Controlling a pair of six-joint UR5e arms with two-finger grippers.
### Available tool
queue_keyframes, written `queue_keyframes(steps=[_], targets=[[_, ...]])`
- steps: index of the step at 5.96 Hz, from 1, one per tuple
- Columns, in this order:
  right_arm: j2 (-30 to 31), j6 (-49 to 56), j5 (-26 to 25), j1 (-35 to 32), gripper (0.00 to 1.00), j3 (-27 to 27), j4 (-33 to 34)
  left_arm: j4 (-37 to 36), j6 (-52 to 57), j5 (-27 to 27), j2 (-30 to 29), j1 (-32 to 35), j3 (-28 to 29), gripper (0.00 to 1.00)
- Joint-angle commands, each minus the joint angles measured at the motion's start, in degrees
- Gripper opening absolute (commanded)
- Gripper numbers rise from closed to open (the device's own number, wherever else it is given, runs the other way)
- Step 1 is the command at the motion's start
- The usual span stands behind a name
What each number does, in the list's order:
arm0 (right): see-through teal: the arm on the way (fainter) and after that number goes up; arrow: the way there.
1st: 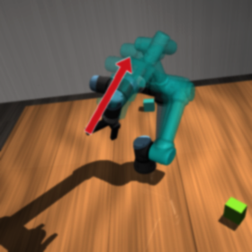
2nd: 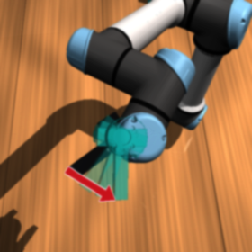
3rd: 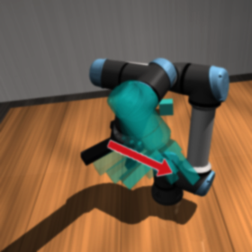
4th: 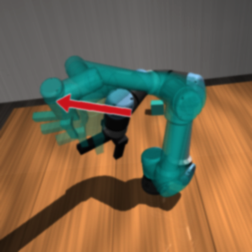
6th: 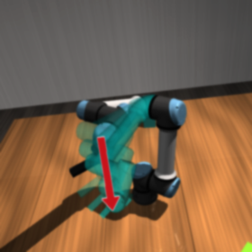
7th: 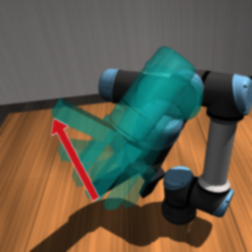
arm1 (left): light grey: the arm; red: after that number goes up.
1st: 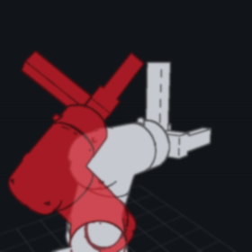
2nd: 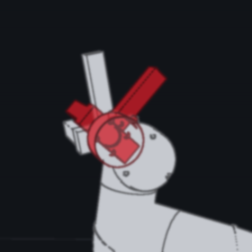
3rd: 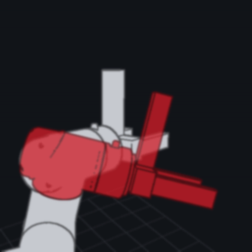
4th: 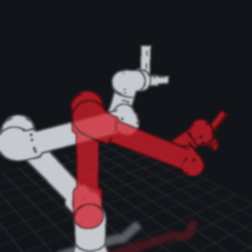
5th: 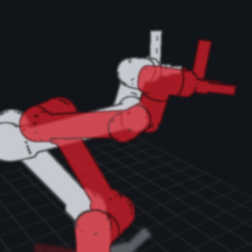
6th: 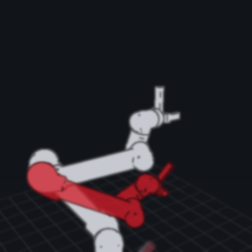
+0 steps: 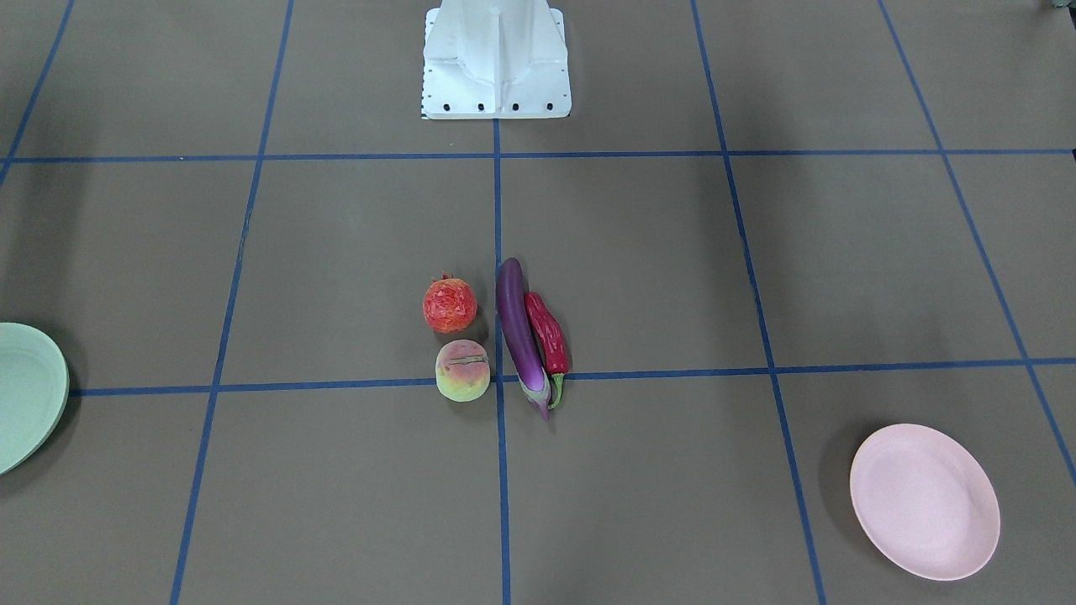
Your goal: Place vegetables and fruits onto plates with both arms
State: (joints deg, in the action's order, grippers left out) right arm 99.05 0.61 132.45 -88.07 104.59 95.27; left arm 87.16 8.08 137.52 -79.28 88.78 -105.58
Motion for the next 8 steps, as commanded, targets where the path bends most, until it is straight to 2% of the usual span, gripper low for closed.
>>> queue_keyframes(steps=[1,3,5,6,8], targets=[[0.00,0.00,0.00,0.00,1.00,0.00,0.00,0.12,0.26,0.03,0.00,-0.01,-0.15,1.00],[-0.70,-0.09,-0.35,0.00,1.00,0.09,-0.18,0.12,0.27,0.03,-0.26,-0.01,0.12,1.00],[-4.46,-0.17,0.69,1.83,1.00,0.79,-0.35,0.12,0.27,0.03,-0.35,-0.01,0.20,1.00],[-5.70,-0.87,6.45,2.28,1.00,0.62,-0.87,0.20,0.27,0.03,-0.44,-0.01,0.38,1.00],[-10.09,-0.97,9.39,3.42,1.00,-1.12,-8.14,0.12,0.27,-0.06,-0.44,-0.01,0.64,1.00]])
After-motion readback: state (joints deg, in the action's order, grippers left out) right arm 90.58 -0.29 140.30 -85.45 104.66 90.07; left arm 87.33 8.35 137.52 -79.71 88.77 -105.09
